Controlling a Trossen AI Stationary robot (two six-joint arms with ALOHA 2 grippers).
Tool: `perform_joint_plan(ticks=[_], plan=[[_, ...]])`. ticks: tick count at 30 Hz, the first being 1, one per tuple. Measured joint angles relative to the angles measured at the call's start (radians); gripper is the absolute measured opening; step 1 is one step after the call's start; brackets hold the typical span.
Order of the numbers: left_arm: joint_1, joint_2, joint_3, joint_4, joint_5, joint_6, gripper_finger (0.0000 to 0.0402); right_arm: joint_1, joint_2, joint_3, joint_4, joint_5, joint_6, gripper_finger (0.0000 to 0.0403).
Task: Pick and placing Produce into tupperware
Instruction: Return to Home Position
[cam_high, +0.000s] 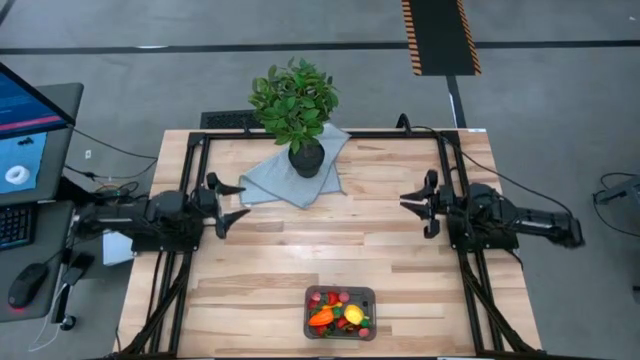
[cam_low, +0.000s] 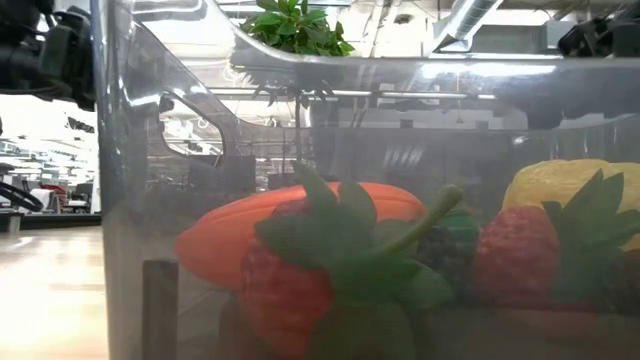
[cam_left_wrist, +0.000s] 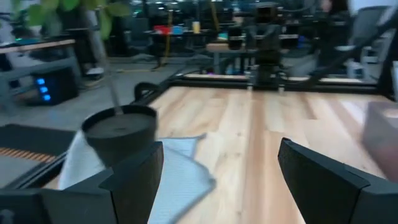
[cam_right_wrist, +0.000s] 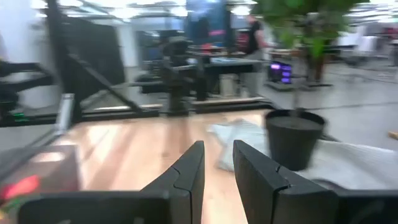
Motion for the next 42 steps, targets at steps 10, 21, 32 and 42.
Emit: perform_joint_plan(ticks=[10, 21, 32, 42], plan=[[0.183, 0.0, -0.006, -0.005, 0.28, -0.002, 0.0307, -0.039, 0.0, 0.0, 0.004, -0.014, -0.006, 0.0108], [0.186, 0.0, -0.006, 0.002, 0.193, 0.011, 0.0307, -0.039, 0.0, 0.0, 0.004, -0.015, 0.148, 0.0108], [0.186, 0.0, -0.006, 0.002, 0.19, -0.001, 0.0307, -0.039, 0.0, 0.0, 0.004, -0.015, 0.149, 0.0108], [0.186, 0.0, -0.006, 0.002, 0.189, -0.008, 0.0307, -0.039, 0.0, 0.0, 0.004, -0.015, 0.15, 0.0108]])
